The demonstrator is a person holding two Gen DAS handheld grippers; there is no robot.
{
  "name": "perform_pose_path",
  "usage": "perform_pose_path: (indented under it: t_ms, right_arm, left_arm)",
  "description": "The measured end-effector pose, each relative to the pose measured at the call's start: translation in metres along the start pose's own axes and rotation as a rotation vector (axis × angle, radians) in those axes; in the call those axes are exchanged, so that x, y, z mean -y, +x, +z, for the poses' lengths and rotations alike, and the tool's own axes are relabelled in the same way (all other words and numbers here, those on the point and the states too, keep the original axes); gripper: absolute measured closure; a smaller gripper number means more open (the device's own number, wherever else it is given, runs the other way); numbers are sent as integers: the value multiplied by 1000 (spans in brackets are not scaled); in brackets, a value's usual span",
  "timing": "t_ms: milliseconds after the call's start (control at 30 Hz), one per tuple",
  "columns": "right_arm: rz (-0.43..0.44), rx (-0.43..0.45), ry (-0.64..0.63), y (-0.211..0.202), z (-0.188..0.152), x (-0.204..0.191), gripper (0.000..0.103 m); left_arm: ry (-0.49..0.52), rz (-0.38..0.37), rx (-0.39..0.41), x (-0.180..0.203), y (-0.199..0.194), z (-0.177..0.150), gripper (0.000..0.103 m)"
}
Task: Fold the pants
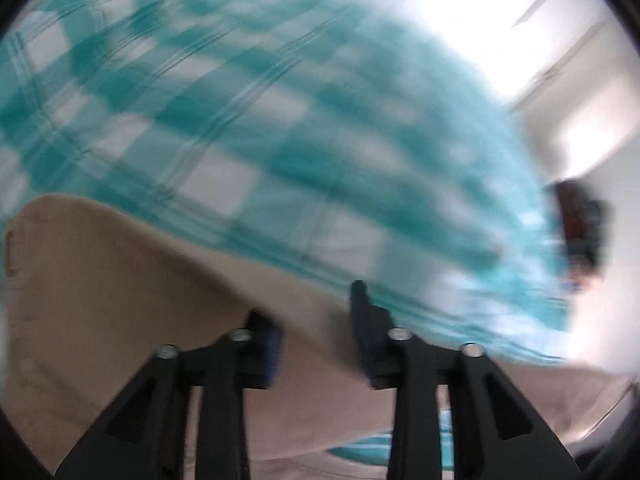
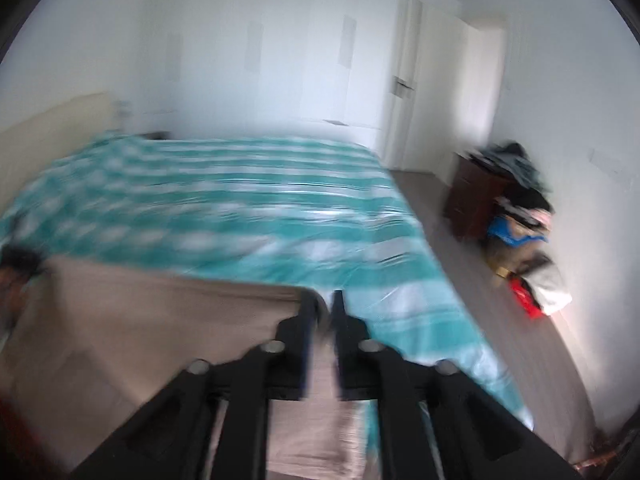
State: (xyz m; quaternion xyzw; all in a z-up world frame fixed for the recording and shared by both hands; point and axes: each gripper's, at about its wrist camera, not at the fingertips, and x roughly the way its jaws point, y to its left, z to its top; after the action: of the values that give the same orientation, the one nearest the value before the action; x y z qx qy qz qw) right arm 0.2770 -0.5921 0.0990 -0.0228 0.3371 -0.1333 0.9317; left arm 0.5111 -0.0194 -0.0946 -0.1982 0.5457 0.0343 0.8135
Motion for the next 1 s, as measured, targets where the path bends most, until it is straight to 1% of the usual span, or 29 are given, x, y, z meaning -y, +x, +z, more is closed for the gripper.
perform_pose_path:
  t_ms: [33, 67, 100, 133, 167, 200, 233, 267, 333, 367, 433, 467, 533, 567, 633, 667, 700, 767, 800, 833, 867, 900, 933, 967, 1000]
  right_arm:
    - [-104, -32, 15, 37, 24, 8, 60]
    - [-150, -63, 24, 57, 34, 13, 53]
    - [-197, -108, 51, 77, 41, 20, 51]
    - [-209, -114, 95, 85, 42, 27, 50]
    - [-177, -95, 139, 86, 38, 33, 47]
    - [-150, -81, 165, 85, 29, 36, 36]
    - [-132, -84, 179, 85, 15, 38, 30]
    - [-118, -113, 183, 88, -7, 39, 30]
    - [-82, -183, 187, 95, -46, 42, 31]
    - [-54, -227, 195, 98, -70, 47, 31]
    - [-35, -318, 225, 99, -123, 60, 31]
    - [-24, -351, 244, 100, -142, 67, 31]
    - [8, -439, 305, 99, -187, 89, 31]
    - [6, -464, 329, 96, -203, 98, 31]
    - [7, -488, 373, 90, -230, 111, 31]
    - [17, -500, 392, 88, -238, 115, 31]
    - [31, -508, 405, 90, -238, 114, 32]
    - [62, -503, 397, 95, -232, 102, 32]
    - [91, -488, 373, 102, -219, 85, 32]
    - [121, -476, 355, 105, -207, 68, 32]
    - [165, -463, 339, 111, -193, 45, 32]
    - [205, -455, 329, 119, -182, 26, 32]
    - [273, -447, 320, 127, -166, -5, 32]
    - [329, -446, 315, 133, -155, -30, 32]
    - [377, -445, 310, 139, -146, -54, 32]
  left_arm:
    - [-19, 28, -10, -7, 2, 2, 65]
    - [-30, 21, 5, -20, -2, 1, 58]
    - [-24, 9, 25, -30, -6, -2, 52]
    - [-7, 8, 56, -43, -12, -8, 37]
    - [8, 25, 82, -53, -16, -14, 29]
    - [30, 55, 111, -67, -19, -23, 28]
    - [50, 72, 118, -78, -19, -32, 28]
    - [71, 80, 107, -89, -18, -44, 28]
    - [128, 87, 49, -110, -10, -72, 28]
    - [150, 90, 33, -115, -9, -82, 28]
    - [230, 95, 5, -125, -9, -114, 28]
    - [286, 105, -10, -129, -10, -133, 28]
    - [363, 117, -20, -129, -17, -162, 28]
    - [402, 122, -19, -128, -20, -174, 28]
    - [458, 146, -9, -121, -23, -186, 28]
    - [474, 142, 5, -114, -24, -186, 28]
    - [475, 137, 17, -108, -24, -182, 28]
    - [442, 128, 60, -92, -22, -165, 28]
    - [408, 105, 92, -82, -19, -150, 28]
    - [383, 90, 116, -75, -15, -139, 26]
    - [362, 91, 151, -68, -7, -126, 22]
    - [346, 109, 175, -65, 2, -115, 20]
    - [318, 155, 184, -65, 18, -103, 19]
    - [298, 190, 170, -69, 31, -98, 21]
    - [277, 225, 118, -77, 51, -94, 25]
